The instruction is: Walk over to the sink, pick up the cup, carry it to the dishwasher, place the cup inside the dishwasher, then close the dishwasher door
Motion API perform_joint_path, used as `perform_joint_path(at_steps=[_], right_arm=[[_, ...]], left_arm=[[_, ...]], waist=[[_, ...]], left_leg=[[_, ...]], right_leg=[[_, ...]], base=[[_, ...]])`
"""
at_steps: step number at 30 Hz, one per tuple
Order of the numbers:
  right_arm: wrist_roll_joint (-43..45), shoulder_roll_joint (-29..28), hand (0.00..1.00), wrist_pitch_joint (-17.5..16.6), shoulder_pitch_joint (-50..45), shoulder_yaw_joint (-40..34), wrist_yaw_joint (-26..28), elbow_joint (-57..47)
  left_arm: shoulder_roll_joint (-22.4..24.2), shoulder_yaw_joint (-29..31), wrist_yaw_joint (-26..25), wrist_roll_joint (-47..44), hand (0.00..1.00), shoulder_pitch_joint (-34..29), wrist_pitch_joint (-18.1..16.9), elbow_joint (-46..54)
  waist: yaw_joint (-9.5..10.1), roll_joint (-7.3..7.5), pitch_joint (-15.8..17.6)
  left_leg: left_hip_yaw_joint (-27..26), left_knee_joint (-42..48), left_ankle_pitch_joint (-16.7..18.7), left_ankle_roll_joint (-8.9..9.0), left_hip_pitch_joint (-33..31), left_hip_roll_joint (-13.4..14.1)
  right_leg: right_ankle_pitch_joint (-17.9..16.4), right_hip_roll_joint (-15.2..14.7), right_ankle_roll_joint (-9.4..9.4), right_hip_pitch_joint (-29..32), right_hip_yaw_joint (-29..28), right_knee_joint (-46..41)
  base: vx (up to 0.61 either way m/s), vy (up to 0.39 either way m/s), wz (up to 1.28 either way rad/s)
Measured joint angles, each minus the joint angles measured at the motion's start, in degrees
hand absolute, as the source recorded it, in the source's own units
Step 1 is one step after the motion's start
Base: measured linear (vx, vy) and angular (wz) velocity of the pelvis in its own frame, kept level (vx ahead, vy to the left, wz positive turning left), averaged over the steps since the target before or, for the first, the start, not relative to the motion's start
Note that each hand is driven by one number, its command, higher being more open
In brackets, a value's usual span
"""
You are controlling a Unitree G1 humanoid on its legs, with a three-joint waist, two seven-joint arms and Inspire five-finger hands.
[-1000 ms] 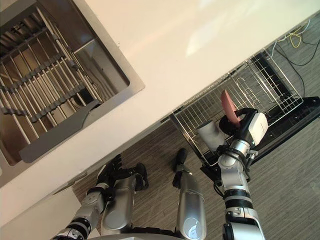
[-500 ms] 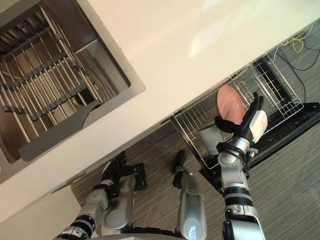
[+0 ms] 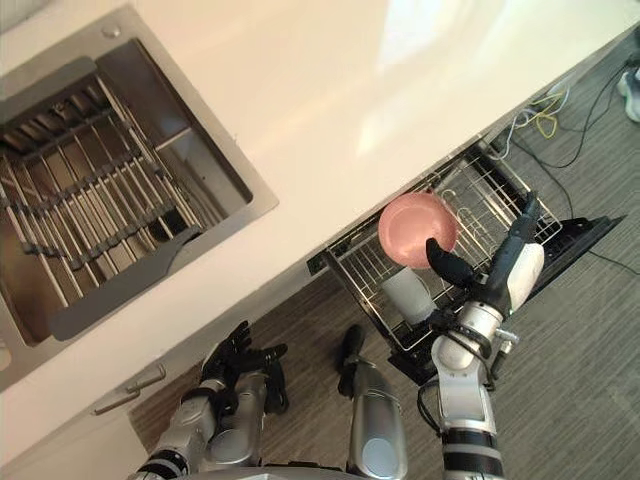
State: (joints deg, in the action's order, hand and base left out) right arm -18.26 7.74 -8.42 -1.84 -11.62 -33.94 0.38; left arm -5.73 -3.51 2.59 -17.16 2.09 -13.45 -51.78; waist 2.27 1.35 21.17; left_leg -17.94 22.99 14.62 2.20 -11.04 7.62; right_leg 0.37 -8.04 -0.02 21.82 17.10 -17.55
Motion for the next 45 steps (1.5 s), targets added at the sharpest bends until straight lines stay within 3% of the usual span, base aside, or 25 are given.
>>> perform_joint_path(at_steps=[5, 10, 15, 21, 27, 32, 37, 42, 45], right_arm=[[0.25, -1.78, 1.0, -1.08, -3.62, -3.67, 1.73, -3.17], [5.18, -4.32, 1.0, -1.88, -9.47, -8.74, 4.94, -4.58], [12.07, -8.5, 1.0, -1.83, -16.49, -9.5, 8.59, -0.41], [20.23, -12.42, 1.0, -2.06, -21.89, -9.92, 11.2, 4.2], [29.03, -12.95, 1.0, -7.11, -23.35, -11.96, 13.62, 9.19], [37.06, -11.85, 1.0, -11.1, -20.08, -11.83, 17.07, 14.08], [45.46, -11.01, 1.0, -14.33, -12.4, -11.6, 22.58, 17.32], [52.63, -10.42, 1.0, -15.54, -5.19, -11.66, 27.07, 21.46], [55.51, -9.86, 1.0, -15.54, -1.46, -11.66, 30.31, 23.93]], left_arm=[[-1.11, 2.29, 0.27, 1.5, 1.0, -3.48, -0.17, -0.51], [-1.15, 5.25, 0.39, 3.22, 1.0, -8.23, -0.03, -0.89], [-0.65, 7.92, 0.45, 3.52, 1.0, -9.12, 3.64, -1.96], [-0.36, 8.77, 0.44, 3.87, 1.0, -9.24, 3.87, -2.01], [0.3, 9.88, 0.32, 3.85, 1.0, -10.07, 3.97, -0.37], [0.49, 9.35, 0.33, 3.71, 1.0, -9.76, 2.83, 0.43], [0.27, 6.26, 0.33, 3.55, 1.0, -7.27, 1.68, 0.29], [0.22, 5.32, -0.02, 2.45, 1.0, -3.51, 0.14, 0.35], [0.27, 5.31, -0.16, 2.43, 1.0, -1.55, -0.04, 0.36]], waist=[[-1.25, 1.13, -2.83], [-2.19, 1.28, -5.79], [-3.3, 1.56, -8.3], [-3.28, 1.67, -8.58], [-3.03, 1.58, -8.53], [-1.52, 0.92, -7.97], [-1.04, -0.3, -4.62], [1.05, -1.12, -0.45], [1.32, -1.31, 1.1]], left_leg=[[-0.3, -5.09, -1.64, 0.05, 4.52, -1.44], [-0.75, -9.61, -2.72, -0.12, 9.97, -2.52], [-1.55, -11.88, -3.14, -0.17, 14.2, -2.8], [-2.8, -11.67, -2.99, 0.02, 15.13, -2.25], [-3.38, -7.56, -0.6, 0.44, 14.12, -0.04], [-3.97, -2.59, 1.77, 0.61, 10.75, 2.02], [-4.46, 3.25, 3.4, 1.21, 5.07, 3.89], [-4.39, 7.32, 4.38, 1.53, 0.75, 5.38], [-3.95, 8.83, 4.69, 1.34, -1.64, 5.58]], right_leg=[[0.41, 0.43, 0.56, -3.35, -0.4, 2.58], [0.67, 0.62, 1.28, -7.59, -0.85, 4.73], [0.55, 0.12, 1.81, -10.92, -1.15, 5.42], [0.1, 0.61, 1.66, -11.48, -1.42, 5.4], [-0.72, 1.49, 0.55, -12.01, -0.31, 4.82], [-1.27, 1.82, -0.19, -9.63, 0.65, 2.9], [-2.02, 1.7, -0.1, -4.45, 0.6, -0.99], [-2.55, 1.62, -1.01, -0.51, 1.06, -4.16], [-2.81, 1.1, -1.13, 1.6, 1.52, -5.62]], base=[[0.03, 0.007, 0.0], [0.07, 0.044, -0.07], [0.0, 0.043, -0.03], [-0.06, -0.025, -0.09], [-0.04, -0.046, -0.05], [-0.02, -0.027, -0.08], [-0.01, -0.009, -0.01], [0.0, -0.036, 0.04], [-0.01, -0.019, 0.09]])
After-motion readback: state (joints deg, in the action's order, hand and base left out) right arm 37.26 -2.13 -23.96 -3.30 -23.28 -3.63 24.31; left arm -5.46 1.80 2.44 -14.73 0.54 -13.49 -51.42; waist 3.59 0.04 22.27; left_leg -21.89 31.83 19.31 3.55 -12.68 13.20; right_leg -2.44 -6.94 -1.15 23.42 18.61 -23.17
